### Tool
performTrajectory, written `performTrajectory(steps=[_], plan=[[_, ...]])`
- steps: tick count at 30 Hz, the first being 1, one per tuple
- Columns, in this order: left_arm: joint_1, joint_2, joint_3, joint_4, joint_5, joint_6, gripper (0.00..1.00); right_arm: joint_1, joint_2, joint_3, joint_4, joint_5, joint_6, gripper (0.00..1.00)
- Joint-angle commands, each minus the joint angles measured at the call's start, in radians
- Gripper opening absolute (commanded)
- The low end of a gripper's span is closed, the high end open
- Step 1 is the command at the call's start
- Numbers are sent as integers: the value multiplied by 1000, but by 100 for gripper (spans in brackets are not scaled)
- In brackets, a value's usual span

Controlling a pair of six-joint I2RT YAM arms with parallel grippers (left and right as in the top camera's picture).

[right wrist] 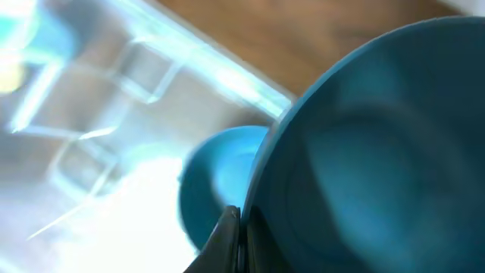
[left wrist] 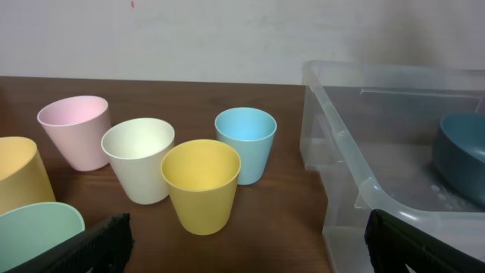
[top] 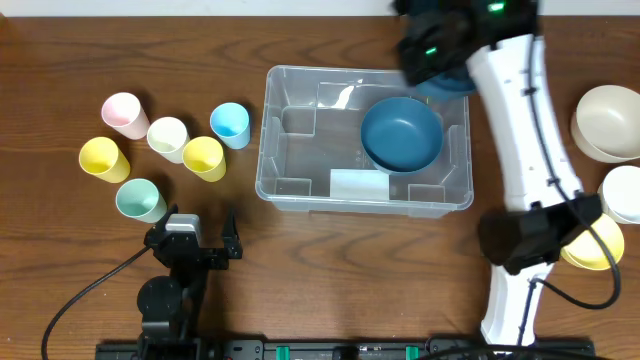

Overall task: Pack container
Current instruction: 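Carry the bowl into the bin and stack it on the first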

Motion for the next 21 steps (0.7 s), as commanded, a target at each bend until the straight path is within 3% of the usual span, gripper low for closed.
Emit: performTrajectory(steps=[1,14,21], plan=[[-3,-6,-29,-10,-12,9,98,66,-42,8,-23,36,3,1],[-3,-6,-29,-10,-12,9,98,142,-42,-250,-46,73,23,1],[-3,-6,-29,-10,-12,9,98,143,-42,-394,30,72,23,1]])
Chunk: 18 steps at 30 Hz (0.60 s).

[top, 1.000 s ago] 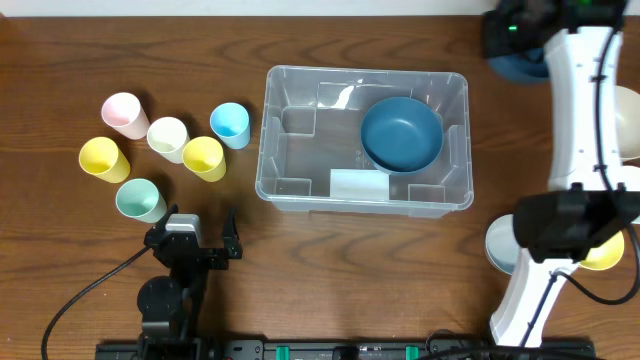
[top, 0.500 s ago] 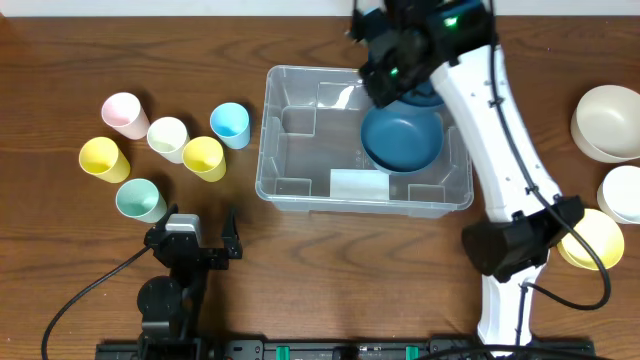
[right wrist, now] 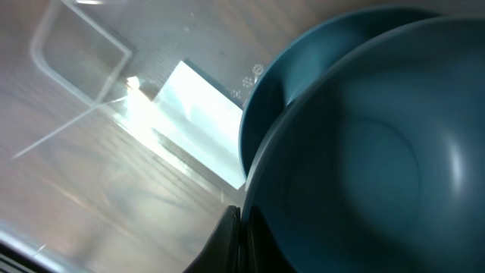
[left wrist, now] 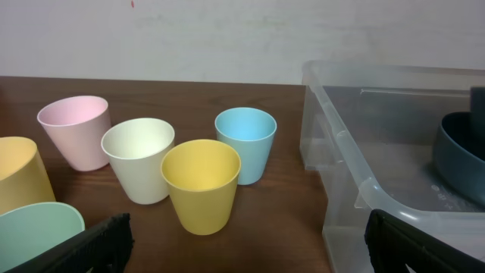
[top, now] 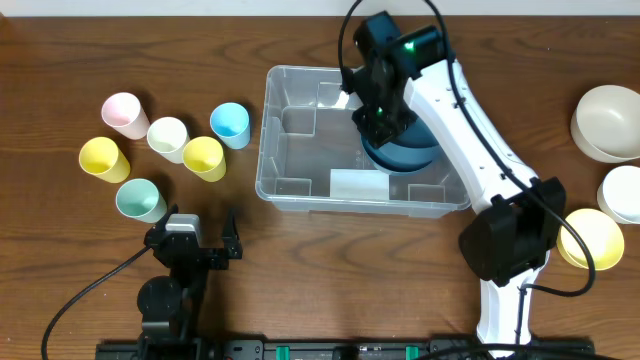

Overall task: Pack container
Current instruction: 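Carry the bowl into the bin and stack it on the first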

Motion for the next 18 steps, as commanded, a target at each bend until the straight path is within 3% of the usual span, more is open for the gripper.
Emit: performTrajectory(steps=[1,5,6,9,10,18], plan=[[-3,-6,-29,-10,-12,9,98,7,-27,-49,45,10,10,1],[-3,-6,-29,-10,-12,9,98,7,-27,-82,104,11,10,1],[-3,-6,-29,-10,-12,9,98,7,-27,-82,113,11,9,7],[-3,-6,-29,-10,-12,9,98,7,-27,-82,140,12,-3,47],[-3,-6,-29,-10,-12,9,98,7,-27,-82,147,14,-6,50],[-3,-6,-29,-10,-12,9,98,6,-28,-50,153,15,-18,50]])
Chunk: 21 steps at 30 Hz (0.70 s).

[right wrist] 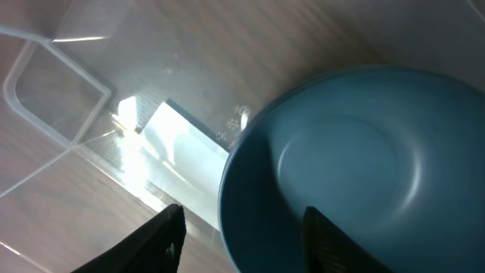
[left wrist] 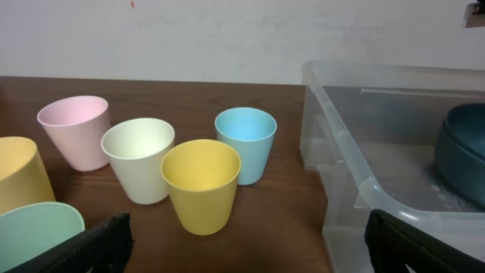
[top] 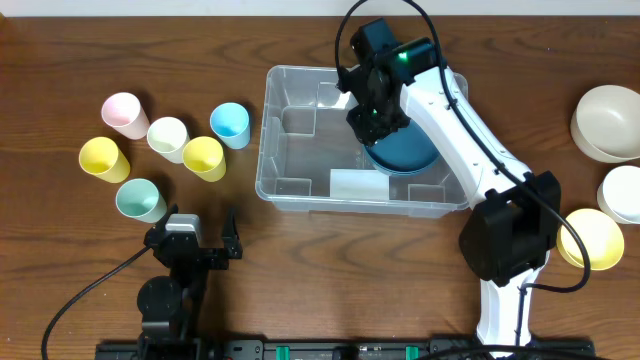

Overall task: Pack container
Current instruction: 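Carry the bowl into the bin and stack it on the first, then move the right gripper to the cream bowl and grasp its rim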

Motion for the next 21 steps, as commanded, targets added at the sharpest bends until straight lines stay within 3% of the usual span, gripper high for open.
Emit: performTrajectory(steps=[1,6,11,14,20,21], plan=[[-3,-6,-29,-10,-12,9,98,6,-30,47,-21,7,-16,50],[-3,-6,-29,-10,-12,9,98,-14,-53,199,-93,27,-9,50],[-3,-6,-29,-10,-12,9,98,-103,-71,350,-104,181,106,57],[-3,-6,-29,-10,-12,9,98,-229,-72,389,-68,277,215,59],[-3,-6,-29,-10,-12,9,98,-467,-61,389,-26,283,359,60],[-3,-6,-29,-10,-12,9,98,-541,-59,388,-17,281,376,64]])
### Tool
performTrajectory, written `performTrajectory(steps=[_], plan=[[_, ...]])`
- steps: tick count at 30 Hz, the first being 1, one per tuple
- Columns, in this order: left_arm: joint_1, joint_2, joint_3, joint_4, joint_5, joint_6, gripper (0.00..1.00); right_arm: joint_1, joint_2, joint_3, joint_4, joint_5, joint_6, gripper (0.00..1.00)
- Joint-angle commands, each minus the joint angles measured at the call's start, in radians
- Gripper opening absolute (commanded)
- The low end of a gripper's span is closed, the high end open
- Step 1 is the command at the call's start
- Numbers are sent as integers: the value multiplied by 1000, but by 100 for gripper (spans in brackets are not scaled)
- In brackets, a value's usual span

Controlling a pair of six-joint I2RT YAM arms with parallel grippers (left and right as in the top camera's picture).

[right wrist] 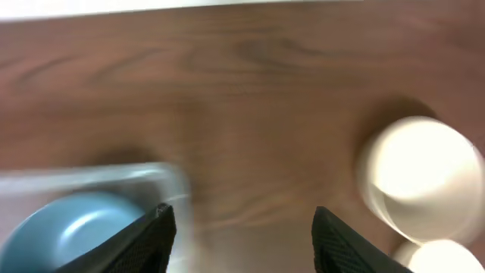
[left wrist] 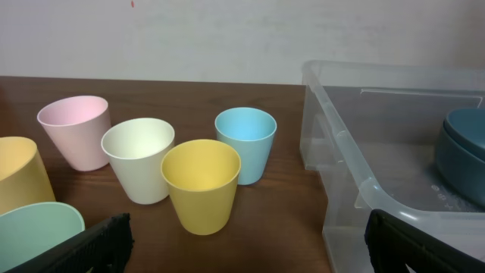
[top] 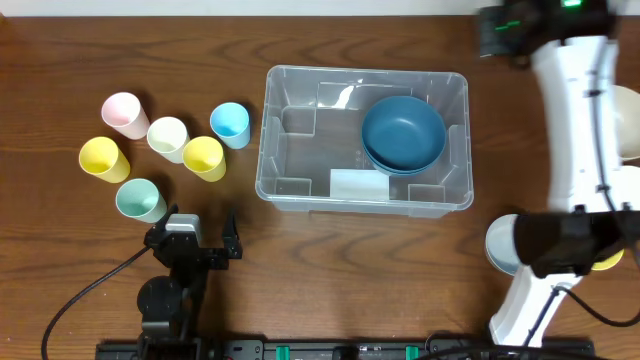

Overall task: Pack container
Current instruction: 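Move the right gripper to the cream bowl and grasp its rim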

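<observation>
The clear plastic container (top: 300,150) stands mid-table. Two dark blue bowls (top: 403,133) sit nested in its right half, also seen as blue bowls (left wrist: 461,148) in the left wrist view. My right gripper (right wrist: 241,227) is open and empty, high over the table past the container's far right corner. Below it the blue bowls (right wrist: 72,227) lie to its left and a cream bowl (right wrist: 417,171) to its right. My left gripper (left wrist: 250,246) rests open near the front edge, facing the cups.
Several cups stand left of the container: pink (top: 123,113), cream (top: 167,133), light blue (top: 230,123), yellow (top: 204,157), a second yellow (top: 103,158) and green (top: 139,199). The right arm (top: 575,130) covers most of the bowls at the right edge.
My right gripper was open just over the nested blue bowls inside the container. It is now up and away, beyond the container's far right corner. The left arm has not moved.
My right gripper was shut on a blue bowl above the container's far right, with another blue bowl inside. Then it held that bowl down onto the one inside. Then it was open, the bowl nested. Now it is outside the container, empty.
</observation>
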Motion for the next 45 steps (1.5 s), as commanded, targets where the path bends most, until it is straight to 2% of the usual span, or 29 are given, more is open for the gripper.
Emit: performTrajectory(steps=[1,3,11,17,31,34,42,45], plan=[[-3,-6,-29,-10,-11,9,98,-143,-2,9,15,29,112,67],[-3,-6,-29,-10,-11,9,98,-201,4,9,25,14,108,70],[-3,-6,-29,-10,-11,9,98,-341,98,6,21,-4,39,68],[-3,-6,-29,-10,-11,9,98,-391,211,5,21,-92,-37,68],[-3,-6,-29,-10,-11,9,98,-457,395,5,18,-121,-38,64],[-3,-6,-29,-10,-11,9,98,-466,425,5,17,-134,-39,60],[-3,-6,-29,-10,-11,9,98,-473,477,3,26,-142,-46,42],[-3,-6,-29,-10,-11,9,98,-473,485,3,30,-143,-46,30]])
